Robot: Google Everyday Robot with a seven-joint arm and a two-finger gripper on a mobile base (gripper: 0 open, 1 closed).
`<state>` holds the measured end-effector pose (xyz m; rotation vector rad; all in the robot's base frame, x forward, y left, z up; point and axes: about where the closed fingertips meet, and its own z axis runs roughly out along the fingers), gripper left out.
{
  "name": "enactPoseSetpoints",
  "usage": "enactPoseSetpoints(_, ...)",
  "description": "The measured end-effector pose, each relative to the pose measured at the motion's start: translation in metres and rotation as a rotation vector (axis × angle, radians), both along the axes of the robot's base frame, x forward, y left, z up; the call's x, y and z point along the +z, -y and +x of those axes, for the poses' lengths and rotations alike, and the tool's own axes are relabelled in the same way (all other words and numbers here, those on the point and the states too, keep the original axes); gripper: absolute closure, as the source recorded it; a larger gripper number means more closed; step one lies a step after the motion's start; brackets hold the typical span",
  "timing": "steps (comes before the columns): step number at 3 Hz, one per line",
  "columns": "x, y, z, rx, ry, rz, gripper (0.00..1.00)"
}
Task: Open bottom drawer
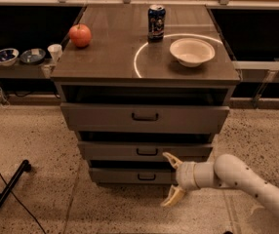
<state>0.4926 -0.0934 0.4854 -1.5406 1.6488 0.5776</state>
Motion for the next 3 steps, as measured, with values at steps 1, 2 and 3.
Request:
enactPoseSetpoints(1, -0.021, -0.009, -0.008, 0.052, 0.034, 0.011, 0.00)
enactPoseSetpoints(2, -0.034, -0.011, 0.001, 0.033, 0.026, 0.017, 0.00)
enactPoseSetpoints(3, -0.081, -0.016, 0.012, 0.027, 0.023, -0.045, 0.00)
